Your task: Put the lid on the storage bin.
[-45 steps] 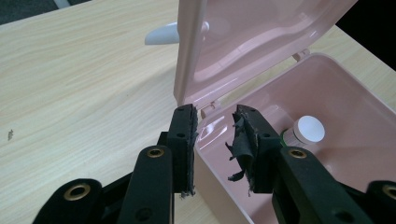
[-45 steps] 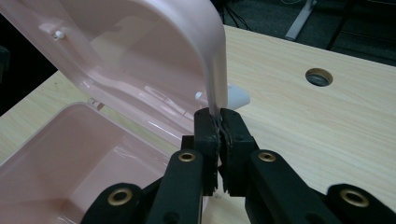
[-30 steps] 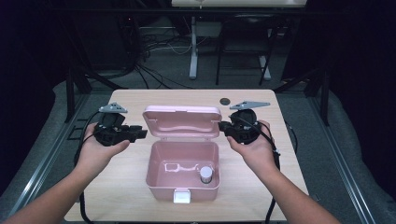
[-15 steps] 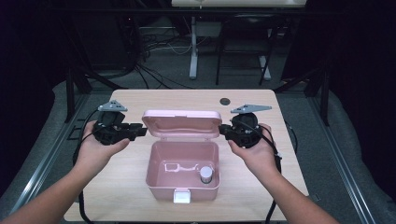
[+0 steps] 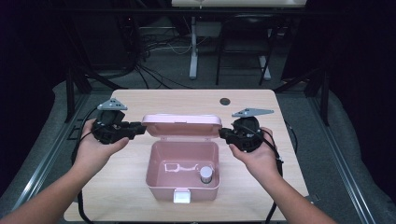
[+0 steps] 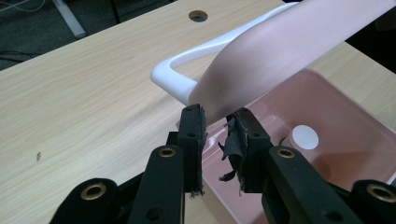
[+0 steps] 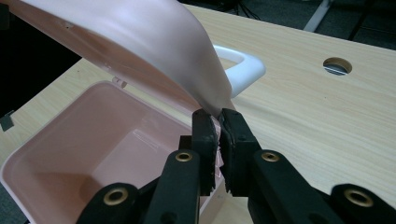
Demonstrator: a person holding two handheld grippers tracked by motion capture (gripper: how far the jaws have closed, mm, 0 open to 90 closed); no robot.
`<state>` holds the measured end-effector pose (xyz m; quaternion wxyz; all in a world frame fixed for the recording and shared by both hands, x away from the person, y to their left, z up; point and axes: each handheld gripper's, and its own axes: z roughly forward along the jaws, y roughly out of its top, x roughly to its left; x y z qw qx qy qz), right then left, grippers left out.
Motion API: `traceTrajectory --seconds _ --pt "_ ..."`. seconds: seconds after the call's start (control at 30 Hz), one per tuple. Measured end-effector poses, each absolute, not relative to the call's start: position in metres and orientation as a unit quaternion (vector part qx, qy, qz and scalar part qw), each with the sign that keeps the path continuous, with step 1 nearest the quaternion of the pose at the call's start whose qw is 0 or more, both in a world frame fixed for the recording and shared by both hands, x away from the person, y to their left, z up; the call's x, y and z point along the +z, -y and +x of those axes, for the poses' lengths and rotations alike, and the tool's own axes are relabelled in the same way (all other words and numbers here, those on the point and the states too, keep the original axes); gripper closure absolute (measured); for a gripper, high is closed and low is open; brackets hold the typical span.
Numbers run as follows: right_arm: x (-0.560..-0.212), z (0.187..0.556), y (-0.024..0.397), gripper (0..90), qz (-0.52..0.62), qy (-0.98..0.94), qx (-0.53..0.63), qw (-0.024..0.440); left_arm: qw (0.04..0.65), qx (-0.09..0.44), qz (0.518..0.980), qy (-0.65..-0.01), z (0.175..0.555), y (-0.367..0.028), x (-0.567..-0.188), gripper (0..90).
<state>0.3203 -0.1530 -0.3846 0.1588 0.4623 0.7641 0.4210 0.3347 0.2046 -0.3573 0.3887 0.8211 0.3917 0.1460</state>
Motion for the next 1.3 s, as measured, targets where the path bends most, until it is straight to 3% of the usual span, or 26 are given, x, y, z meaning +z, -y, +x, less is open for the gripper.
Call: traceTrajectory --seconds 0.5,1.3 --pt "-0.391 0.315 0.157 82.5 0.455 -0.767 0.427 0.148 0.387 0.142 0.827 -0.383 0.328 -0.204 -0.357 81.0" --pt "-0.402 0.310 0.161 77.3 0.447 -0.762 0.449 0.134 0.393 0.130 0.826 -0.383 0.316 -0.206 -0.363 78.3"
